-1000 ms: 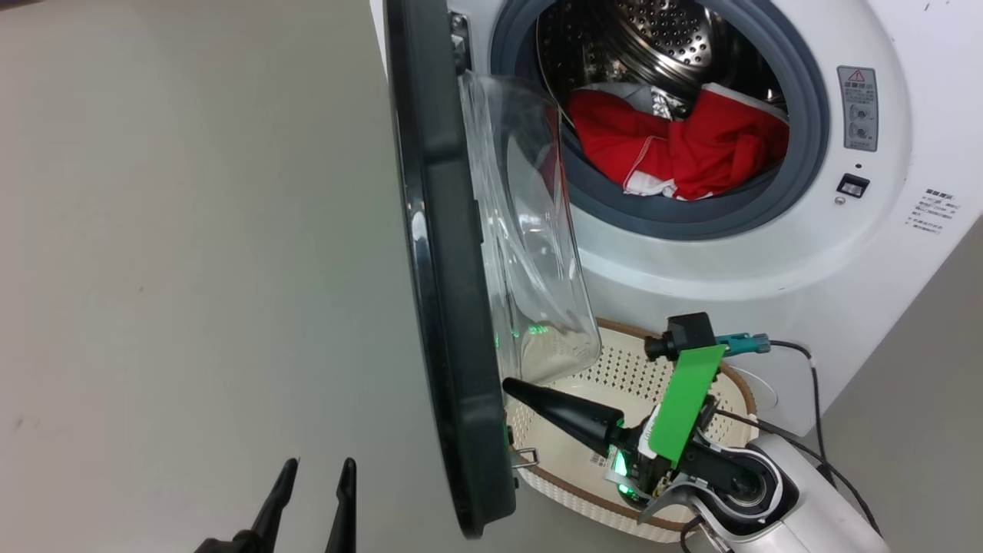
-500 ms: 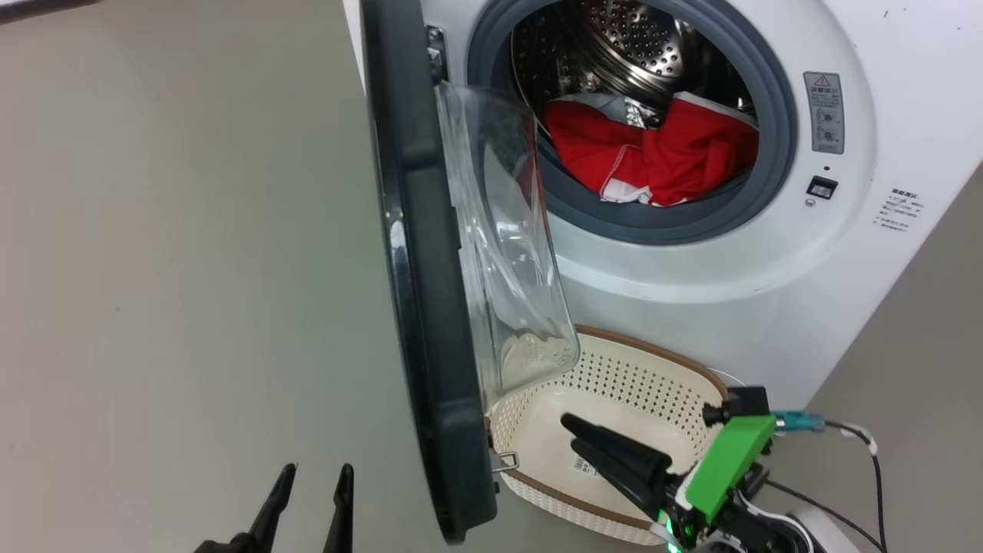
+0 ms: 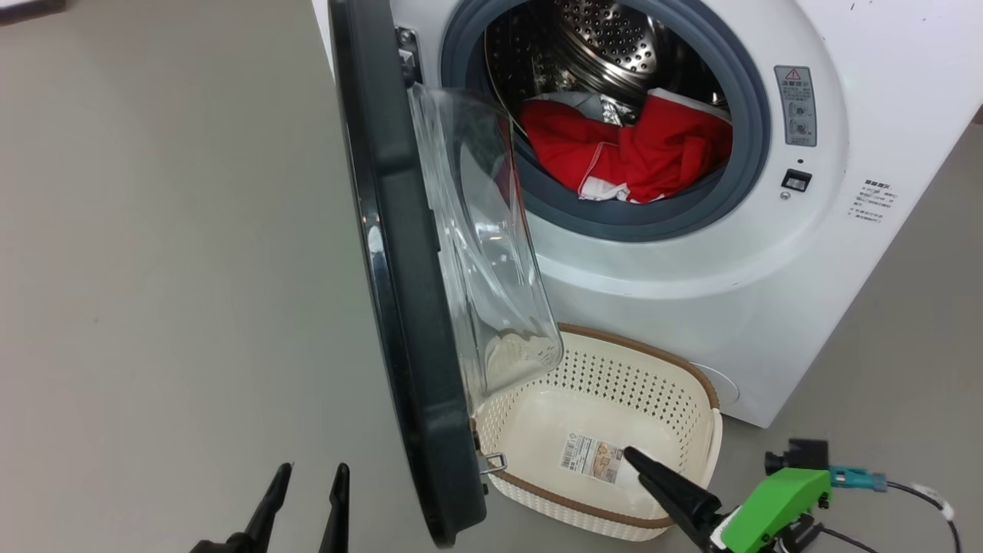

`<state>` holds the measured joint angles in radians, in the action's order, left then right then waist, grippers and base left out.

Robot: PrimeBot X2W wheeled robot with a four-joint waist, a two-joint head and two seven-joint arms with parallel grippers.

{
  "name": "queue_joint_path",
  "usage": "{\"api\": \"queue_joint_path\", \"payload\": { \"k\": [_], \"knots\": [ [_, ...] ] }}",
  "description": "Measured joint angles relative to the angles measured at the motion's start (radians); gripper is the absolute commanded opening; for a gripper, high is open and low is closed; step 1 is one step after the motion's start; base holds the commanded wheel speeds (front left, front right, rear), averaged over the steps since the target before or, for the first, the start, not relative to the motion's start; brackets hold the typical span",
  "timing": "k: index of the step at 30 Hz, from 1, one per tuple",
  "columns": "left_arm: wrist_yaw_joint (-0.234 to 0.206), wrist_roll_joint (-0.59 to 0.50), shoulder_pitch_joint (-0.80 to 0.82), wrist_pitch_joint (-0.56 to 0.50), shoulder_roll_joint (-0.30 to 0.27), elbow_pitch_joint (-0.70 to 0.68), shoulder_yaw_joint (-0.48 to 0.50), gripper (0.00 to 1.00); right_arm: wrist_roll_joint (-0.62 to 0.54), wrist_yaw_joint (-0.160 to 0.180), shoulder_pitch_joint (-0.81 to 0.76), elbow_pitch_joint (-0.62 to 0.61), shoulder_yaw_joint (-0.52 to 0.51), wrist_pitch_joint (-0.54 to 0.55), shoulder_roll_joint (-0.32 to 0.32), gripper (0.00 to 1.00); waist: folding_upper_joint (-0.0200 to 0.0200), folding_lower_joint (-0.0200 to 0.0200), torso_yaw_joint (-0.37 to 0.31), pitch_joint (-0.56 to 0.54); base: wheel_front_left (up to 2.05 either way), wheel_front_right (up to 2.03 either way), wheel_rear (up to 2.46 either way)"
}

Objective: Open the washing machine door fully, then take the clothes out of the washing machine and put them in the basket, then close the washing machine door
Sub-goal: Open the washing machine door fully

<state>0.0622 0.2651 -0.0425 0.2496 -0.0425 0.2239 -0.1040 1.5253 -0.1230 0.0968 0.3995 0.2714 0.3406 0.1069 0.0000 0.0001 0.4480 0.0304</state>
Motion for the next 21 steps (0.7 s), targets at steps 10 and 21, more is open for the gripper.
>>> {"api": "queue_joint_path", "payload": {
  "k": [10,21],
  "knots": [
    [0.0,0.0,0.0,0.0,0.0,0.001,0.0,1.0,-0.057,0.0,-0.018,0.014,0.026,-0.148,0.025,1.0,0.0,0.0,-0.014,-0.004,0.0,0.0,0.0],
    [0.0,0.0,0.0,0.0,0.0,0.004,0.0,1.0,-0.228,0.0,-0.016,0.062,0.167,-0.417,0.114,1.0,0.0,0.0,-0.021,-0.01,0.0,0.0,0.0]
  ]
}}
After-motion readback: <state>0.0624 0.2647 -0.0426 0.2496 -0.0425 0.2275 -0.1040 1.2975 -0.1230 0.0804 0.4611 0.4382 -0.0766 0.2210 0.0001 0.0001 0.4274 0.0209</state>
